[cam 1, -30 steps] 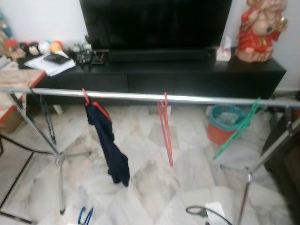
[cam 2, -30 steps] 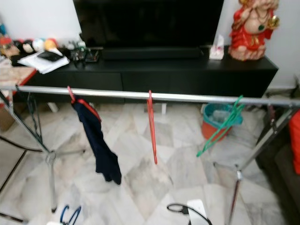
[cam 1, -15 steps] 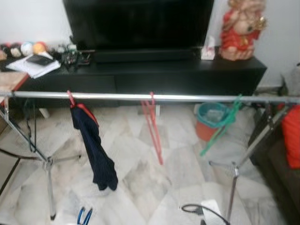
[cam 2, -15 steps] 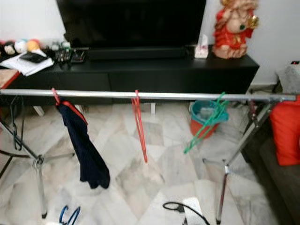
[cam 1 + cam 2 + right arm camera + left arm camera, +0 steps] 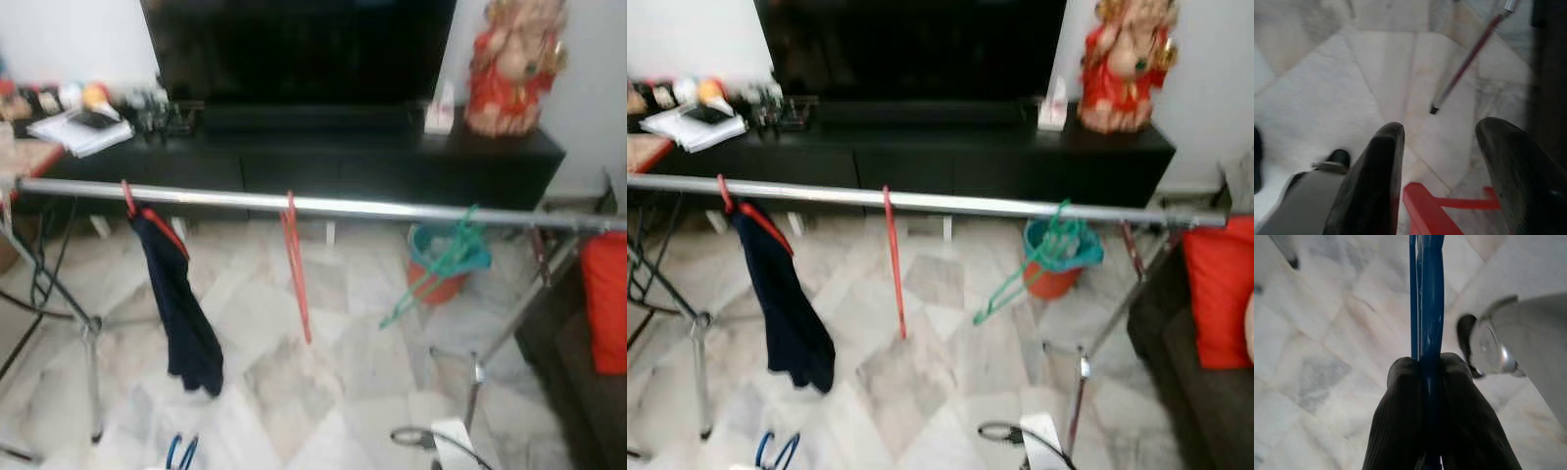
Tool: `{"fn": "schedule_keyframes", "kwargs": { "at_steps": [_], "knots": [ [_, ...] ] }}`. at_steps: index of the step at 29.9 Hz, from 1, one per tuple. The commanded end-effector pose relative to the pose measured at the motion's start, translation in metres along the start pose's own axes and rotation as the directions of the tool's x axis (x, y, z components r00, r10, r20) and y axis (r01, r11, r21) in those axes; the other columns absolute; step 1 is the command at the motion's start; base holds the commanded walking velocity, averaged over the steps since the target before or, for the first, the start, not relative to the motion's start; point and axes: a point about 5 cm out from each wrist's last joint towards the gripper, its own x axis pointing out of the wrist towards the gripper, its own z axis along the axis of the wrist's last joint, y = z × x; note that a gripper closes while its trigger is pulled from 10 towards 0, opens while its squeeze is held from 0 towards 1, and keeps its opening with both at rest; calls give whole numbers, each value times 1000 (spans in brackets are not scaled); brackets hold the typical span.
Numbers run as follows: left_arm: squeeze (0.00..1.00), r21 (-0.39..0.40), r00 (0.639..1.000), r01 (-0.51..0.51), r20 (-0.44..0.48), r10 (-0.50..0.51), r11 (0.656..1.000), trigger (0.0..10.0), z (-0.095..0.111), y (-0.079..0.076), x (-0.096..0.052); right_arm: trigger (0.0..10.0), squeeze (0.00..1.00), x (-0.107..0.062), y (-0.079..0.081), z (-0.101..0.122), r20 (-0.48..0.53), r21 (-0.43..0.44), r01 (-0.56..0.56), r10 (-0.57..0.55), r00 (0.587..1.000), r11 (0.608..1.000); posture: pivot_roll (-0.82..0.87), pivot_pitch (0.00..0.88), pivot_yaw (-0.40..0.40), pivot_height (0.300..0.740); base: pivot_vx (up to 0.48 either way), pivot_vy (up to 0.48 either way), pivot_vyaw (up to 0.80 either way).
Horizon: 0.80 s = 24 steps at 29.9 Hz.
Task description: Hang hanger
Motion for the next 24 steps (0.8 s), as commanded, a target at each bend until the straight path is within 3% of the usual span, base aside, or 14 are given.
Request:
{"fn": "schedule_keyframes", "kwargs": {
  "at_steps": [1,4,14,22,23,24],
  "knots": [
    [0,4,1000,5,-3,-5,1000,10000,-1,-2,0,10000,0,0,-1,2,7,-8,1,-1,1000,1000,9,0,-5,740,0,-277,0],
    [0,9,1000,-1,9,1,1000,10000,0,-2,0,10000,0,0,-1,2,8,-7,2,-2,1000,1000,8,0,-5,740,0,-92,0],
    [0,-15,983,-65,169,67,998,10000,12,0,-3,10000,0,0,-3,0,6,-11,4,-4,1000,1000,12,0,-14,740,0,0,0],
    [0,-73,961,-96,254,112,993,10000,18,3,-6,10000,0,1,-2,5,15,-2,10,-10,1000,1000,7,0,-10,740,0,0,0],
    [0,-50,846,-119,518,127,992,10000,116,2,1,10000,0,1,-2,7,18,5,14,-14,1000,1000,7,0,-10,740,0,0,0],
    [0,-45,787,-121,604,124,992,10000,151,0,-3,10000,0,1,-3,7,19,8,16,-16,1000,1000,7,0,-9,740,0,0,0]
  ]
}}
